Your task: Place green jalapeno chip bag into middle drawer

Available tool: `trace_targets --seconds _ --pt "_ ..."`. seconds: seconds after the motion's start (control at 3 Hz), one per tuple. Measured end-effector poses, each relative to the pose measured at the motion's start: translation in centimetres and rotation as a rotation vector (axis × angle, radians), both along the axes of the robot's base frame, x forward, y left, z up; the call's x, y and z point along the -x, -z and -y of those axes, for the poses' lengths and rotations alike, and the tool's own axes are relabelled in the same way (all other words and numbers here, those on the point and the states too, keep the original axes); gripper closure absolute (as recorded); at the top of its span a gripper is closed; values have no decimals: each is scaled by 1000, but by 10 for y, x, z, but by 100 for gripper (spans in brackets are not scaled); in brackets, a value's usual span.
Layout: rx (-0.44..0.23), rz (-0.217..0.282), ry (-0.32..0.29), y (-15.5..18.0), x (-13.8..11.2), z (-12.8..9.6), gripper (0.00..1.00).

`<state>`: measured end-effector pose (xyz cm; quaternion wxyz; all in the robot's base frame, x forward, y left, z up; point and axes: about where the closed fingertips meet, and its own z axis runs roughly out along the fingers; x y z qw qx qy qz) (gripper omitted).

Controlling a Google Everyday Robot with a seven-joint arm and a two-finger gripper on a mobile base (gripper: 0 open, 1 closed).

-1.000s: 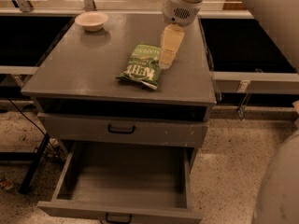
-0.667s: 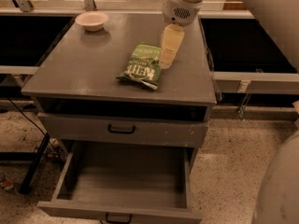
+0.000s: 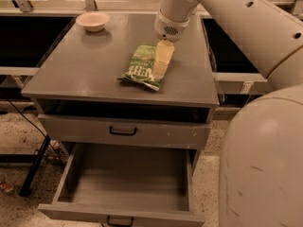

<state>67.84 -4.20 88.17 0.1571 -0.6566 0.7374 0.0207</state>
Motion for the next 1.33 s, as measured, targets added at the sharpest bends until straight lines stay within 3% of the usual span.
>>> trace_targets --seconds 0.33,0.67,1.33 --pt "-21 -15 5 15 -24 -14 0" --pt "-21 -15 5 15 -24 -14 0" --pt "-24 -71 -14 44 -26 -25 0"
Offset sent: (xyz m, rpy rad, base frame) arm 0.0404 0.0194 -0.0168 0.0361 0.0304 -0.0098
